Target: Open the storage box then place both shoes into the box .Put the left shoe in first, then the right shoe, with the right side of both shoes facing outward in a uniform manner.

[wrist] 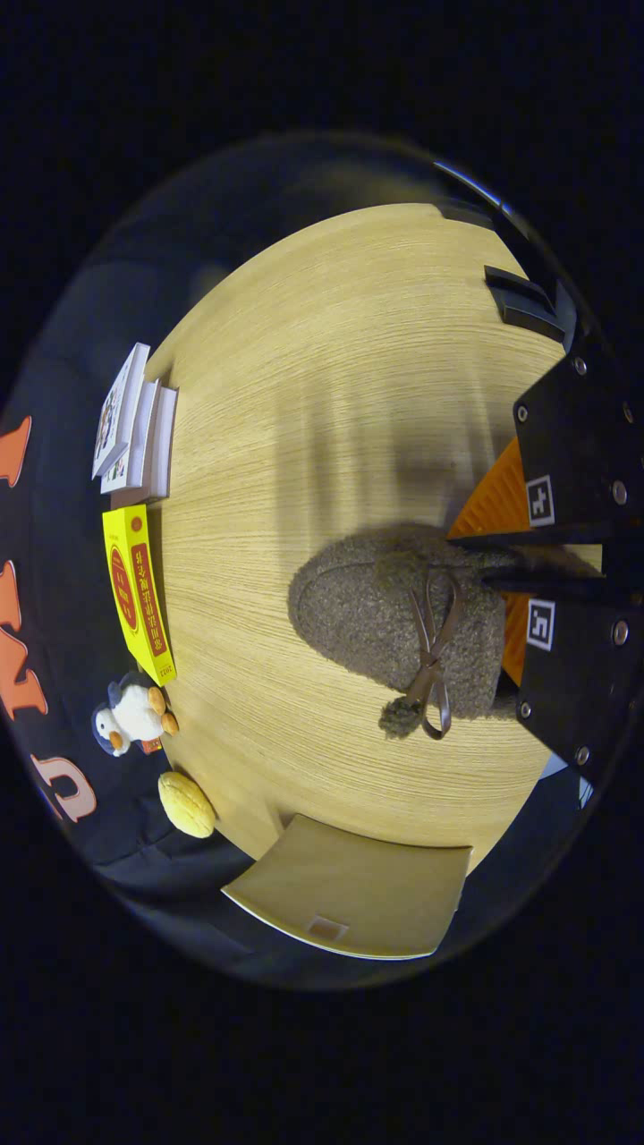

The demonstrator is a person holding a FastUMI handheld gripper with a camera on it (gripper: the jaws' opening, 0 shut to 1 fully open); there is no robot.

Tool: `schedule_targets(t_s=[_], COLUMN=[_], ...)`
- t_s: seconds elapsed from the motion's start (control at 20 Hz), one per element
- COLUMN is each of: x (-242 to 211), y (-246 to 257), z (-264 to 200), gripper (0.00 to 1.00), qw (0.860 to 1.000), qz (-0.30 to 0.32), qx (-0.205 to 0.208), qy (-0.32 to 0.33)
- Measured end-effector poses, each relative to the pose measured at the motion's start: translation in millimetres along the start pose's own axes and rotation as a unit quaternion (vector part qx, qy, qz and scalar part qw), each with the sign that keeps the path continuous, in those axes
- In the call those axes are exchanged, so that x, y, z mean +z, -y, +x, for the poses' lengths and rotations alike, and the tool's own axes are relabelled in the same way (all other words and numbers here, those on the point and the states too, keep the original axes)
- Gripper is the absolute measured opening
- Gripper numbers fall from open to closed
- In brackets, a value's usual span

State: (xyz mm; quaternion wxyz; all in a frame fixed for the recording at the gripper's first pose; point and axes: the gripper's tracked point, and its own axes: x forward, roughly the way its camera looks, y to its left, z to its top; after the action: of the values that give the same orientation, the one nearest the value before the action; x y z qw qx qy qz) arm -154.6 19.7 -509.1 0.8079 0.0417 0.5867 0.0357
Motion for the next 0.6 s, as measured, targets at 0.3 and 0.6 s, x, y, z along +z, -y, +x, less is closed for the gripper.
schedule_targets(t_s=[0.3,0.6], x=[16.3,49.8], y=[-22.3,-69.7], z=[-26.0,-72.1], gripper=[0.04,0.04], qw=[1.0,0.999], qz=[0.016,0.02], qx=[0.001,0.013], qy=[0.012,0.033])
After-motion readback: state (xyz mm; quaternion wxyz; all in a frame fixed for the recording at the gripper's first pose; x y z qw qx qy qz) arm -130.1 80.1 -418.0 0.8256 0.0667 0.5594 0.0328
